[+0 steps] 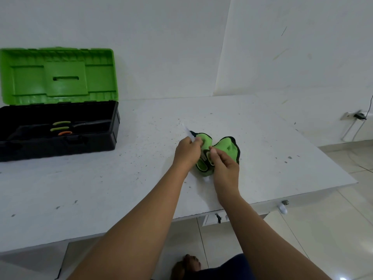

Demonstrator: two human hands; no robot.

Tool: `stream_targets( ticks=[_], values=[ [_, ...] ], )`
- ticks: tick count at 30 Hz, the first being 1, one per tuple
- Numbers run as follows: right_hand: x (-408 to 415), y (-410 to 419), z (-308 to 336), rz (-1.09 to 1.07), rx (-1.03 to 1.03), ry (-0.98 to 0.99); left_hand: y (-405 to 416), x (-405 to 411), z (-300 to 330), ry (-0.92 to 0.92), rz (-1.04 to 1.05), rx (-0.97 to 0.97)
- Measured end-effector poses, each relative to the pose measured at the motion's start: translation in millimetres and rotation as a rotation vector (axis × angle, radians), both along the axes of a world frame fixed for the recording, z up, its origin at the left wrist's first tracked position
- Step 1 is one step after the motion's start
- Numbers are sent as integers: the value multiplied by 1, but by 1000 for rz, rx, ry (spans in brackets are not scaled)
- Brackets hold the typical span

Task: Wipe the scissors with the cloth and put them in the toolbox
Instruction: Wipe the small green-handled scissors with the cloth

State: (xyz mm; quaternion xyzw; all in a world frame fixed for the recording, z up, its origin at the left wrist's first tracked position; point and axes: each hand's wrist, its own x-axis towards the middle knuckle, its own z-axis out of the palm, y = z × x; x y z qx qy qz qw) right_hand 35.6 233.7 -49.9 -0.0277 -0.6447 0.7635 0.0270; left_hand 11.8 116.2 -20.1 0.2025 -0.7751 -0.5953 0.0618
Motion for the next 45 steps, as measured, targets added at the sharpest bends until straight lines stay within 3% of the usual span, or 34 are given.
stream_targets(
  ticks=[5, 8, 10, 16, 18, 22, 25, 30, 37, 40, 45],
  values=[
    [-17, -3, 3, -310, 302, -52, -9, -5, -1, -64, 81, 64],
    [-30, -2, 10, -180, 480, -251, -7, -5, -9, -107, 70, -4],
    [-37, -1, 10, -96, 532, -273, -8, -9, -14, -129, 47, -11],
    [-41, 0, 13, -97, 126, -211, -10, -13, -9, -126, 127, 290],
    [-44, -2, 11, -101, 38, -209, -10, -17, -11, -122, 105, 289],
    [-56, -6, 8, -177, -46, -197, -12, -21, -10, -74, 119, 62],
    [-73, -9, 7, -226, 7, -179, -14, -28, -12, 102, 144, -179],
    [-109, -14, 10, -239, 131, -149, -12, -49, -8, 172, 51, -286],
    [-134, -1, -6, -224, 733, -60, -10, -67, -22, 85, -67, -514],
    [-132, -3, -11, -166, 845, 28, -11, -73, -27, 37, -99, -661],
    [-123, -4, -7, -32, 1002, 75, -13, -75, -22, -1, -133, -717]
  ],
)
